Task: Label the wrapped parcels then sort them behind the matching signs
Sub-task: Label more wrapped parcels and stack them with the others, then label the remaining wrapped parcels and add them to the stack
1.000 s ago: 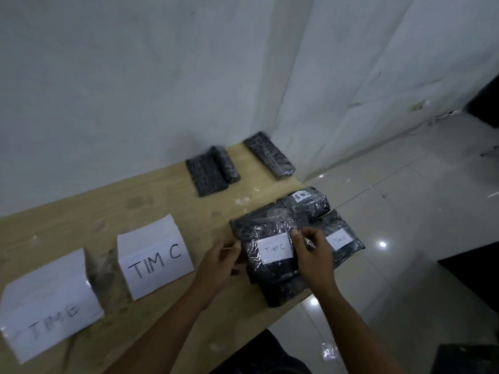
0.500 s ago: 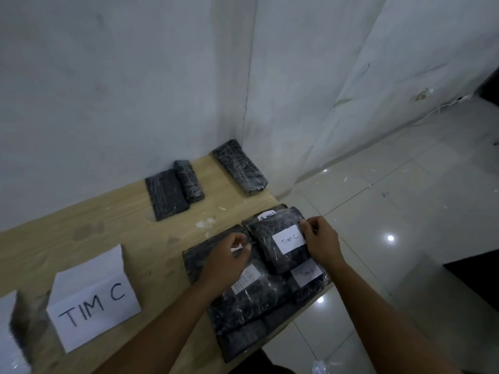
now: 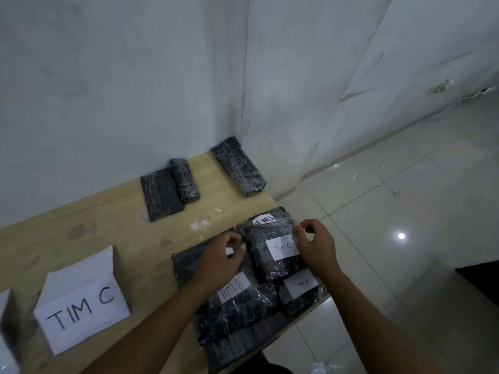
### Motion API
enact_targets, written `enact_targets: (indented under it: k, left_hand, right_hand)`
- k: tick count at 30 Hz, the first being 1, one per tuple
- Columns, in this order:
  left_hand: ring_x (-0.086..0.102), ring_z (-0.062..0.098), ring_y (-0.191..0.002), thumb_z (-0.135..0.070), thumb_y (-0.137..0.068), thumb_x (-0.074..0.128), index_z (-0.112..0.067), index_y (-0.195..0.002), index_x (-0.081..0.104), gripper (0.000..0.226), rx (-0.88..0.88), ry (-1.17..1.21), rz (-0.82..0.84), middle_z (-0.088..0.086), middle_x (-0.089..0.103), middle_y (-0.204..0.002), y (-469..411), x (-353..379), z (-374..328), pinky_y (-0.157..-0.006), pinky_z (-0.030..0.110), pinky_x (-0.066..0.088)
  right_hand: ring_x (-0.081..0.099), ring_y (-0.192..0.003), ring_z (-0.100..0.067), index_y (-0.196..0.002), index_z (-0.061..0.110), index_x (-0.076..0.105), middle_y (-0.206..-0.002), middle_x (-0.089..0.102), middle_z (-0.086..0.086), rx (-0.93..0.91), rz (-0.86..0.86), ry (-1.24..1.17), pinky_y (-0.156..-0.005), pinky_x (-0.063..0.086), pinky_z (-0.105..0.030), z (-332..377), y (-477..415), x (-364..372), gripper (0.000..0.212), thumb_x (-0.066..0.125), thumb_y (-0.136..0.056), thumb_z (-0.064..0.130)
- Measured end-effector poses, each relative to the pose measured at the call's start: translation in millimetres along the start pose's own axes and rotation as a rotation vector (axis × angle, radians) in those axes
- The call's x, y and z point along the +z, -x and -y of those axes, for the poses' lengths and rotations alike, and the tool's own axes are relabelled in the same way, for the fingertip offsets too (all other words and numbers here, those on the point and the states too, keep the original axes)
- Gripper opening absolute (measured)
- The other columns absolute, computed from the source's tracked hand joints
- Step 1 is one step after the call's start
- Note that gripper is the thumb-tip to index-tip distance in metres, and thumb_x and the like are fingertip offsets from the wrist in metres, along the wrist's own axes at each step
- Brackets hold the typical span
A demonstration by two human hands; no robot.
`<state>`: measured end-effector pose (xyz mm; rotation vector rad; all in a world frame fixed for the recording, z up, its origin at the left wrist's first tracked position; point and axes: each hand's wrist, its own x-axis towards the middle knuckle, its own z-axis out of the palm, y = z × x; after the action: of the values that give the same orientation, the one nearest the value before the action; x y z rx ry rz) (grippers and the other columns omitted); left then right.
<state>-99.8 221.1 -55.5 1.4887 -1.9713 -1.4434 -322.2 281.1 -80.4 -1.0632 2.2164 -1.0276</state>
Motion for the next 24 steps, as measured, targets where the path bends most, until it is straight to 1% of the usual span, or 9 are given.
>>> enact_targets:
  k: [4, 7, 8, 11, 12, 14, 16, 21, 24]
  left_hand:
    - [0.055, 0.012, -0.103, -0.031, -0.097, 0.053, -0.025, -0.105, 0.056, 0.011, -0.058, 0.018, -0.045, -0.008, 0.057, -0.109, -16.2, -15.8, 3.1, -0.087, 0.028, 0.042]
    - [0.055, 0.015, -0.109, -0.031, -0.096, 0.054, -0.022, -0.111, 0.057, 0.017, -0.110, 0.054, -0.084, -0.004, 0.058, -0.116, -33.4, -32.1, 8.5, -0.091, 0.030, 0.043]
    - [0.055, 0.015, -0.110, -0.030, -0.095, 0.055, -0.021, -0.113, 0.057, 0.020, -0.113, 0.049, -0.101, -0.004, 0.059, -0.118, -37.9, -36.9, 9.9, -0.094, 0.031, 0.044]
    - [0.055, 0.014, -0.112, -0.032, -0.095, 0.056, -0.019, -0.121, 0.056, 0.029, -0.134, 0.073, -0.148, -0.004, 0.060, -0.118, -54.5, -52.3, 15.2, -0.095, 0.030, 0.044]
    - [0.055, 0.013, -0.112, -0.033, -0.095, 0.055, -0.019, -0.123, 0.055, 0.032, -0.148, 0.081, -0.157, -0.005, 0.059, -0.119, -58.4, -56.0, 15.6, -0.094, 0.028, 0.043]
    - [0.053, 0.011, -0.111, -0.035, -0.095, 0.055, -0.019, -0.126, 0.054, 0.035, -0.175, 0.083, -0.182, -0.006, 0.058, -0.120, -66.1, -62.1, 19.0, -0.092, 0.025, 0.040]
    - [0.053, 0.011, -0.113, -0.035, -0.095, 0.055, -0.020, -0.126, 0.054, 0.035, -0.204, 0.101, -0.213, -0.006, 0.058, -0.122, -74.3, -65.6, 27.3, -0.092, 0.024, 0.039]
    - [0.055, 0.012, -0.113, -0.037, -0.093, 0.057, -0.020, -0.115, 0.058, 0.028, -0.247, 0.120, -0.272, -0.006, 0.060, -0.118, -79.9, -67.5, 43.8, -0.091, 0.025, 0.039]
    - [0.054, 0.011, -0.113, -0.035, -0.093, 0.057, -0.019, -0.116, 0.058, 0.028, -0.250, 0.106, -0.293, -0.007, 0.060, -0.117, -78.4, -69.3, 48.4, -0.090, 0.023, 0.038]
  right_hand:
    - [0.054, -0.091, -0.013, -0.098, 0.016, 0.059, -0.097, 0.062, -0.001, -0.089, 0.040, 0.014, -0.075, 0.040, -0.026, 27.4, -22.9, 13.0, 0.018, 0.058, -0.093, 0.033]
    - [0.055, -0.096, -0.017, -0.106, 0.010, 0.060, -0.103, 0.061, -0.005, -0.153, 0.107, 0.054, -0.081, 0.046, -0.030, 49.7, -52.7, 34.1, 0.024, 0.059, -0.093, 0.030]
    - [0.055, -0.098, -0.018, -0.108, 0.009, 0.059, -0.105, 0.061, -0.006, -0.163, 0.140, 0.076, -0.083, 0.046, -0.030, 55.0, -62.4, 41.1, 0.025, 0.061, -0.092, 0.028]
    - [0.052, -0.100, -0.023, -0.110, 0.006, 0.055, -0.110, 0.056, -0.013, -0.136, 0.245, 0.142, -0.078, 0.038, -0.027, 70.3, -101.4, 68.1, 0.031, 0.065, -0.088, 0.025]
    - [0.052, -0.102, -0.026, -0.113, 0.005, 0.053, -0.114, 0.053, -0.015, -0.116, 0.269, 0.164, -0.079, 0.039, -0.028, 73.3, -112.7, 75.8, 0.037, 0.066, -0.086, 0.026]
    - [0.051, -0.110, -0.033, -0.122, 0.003, 0.048, -0.122, 0.048, -0.018, -0.073, 0.312, 0.216, -0.090, 0.045, -0.037, 76.7, -135.3, 93.0, 0.052, 0.069, -0.083, 0.030]
    - [0.045, -0.119, -0.038, -0.129, 0.004, 0.040, -0.129, 0.042, -0.020, -0.012, 0.332, 0.290, -0.100, 0.042, -0.045, 77.8, -155.2, 110.9, 0.068, 0.071, -0.079, 0.038]
    - [0.032, -0.130, -0.039, -0.139, 0.011, 0.021, -0.139, 0.031, -0.017, 0.129, 0.335, 0.443, -0.103, 0.037, -0.052, 64.0, -178.7, 141.3, 0.098, 0.074, -0.069, 0.056]
    - [0.034, -0.130, -0.040, -0.141, 0.011, 0.015, -0.140, 0.032, -0.019, 0.186, 0.365, 0.424, -0.104, 0.037, -0.052, 56.4, -183.4, 148.8, 0.107, 0.078, -0.066, 0.053]
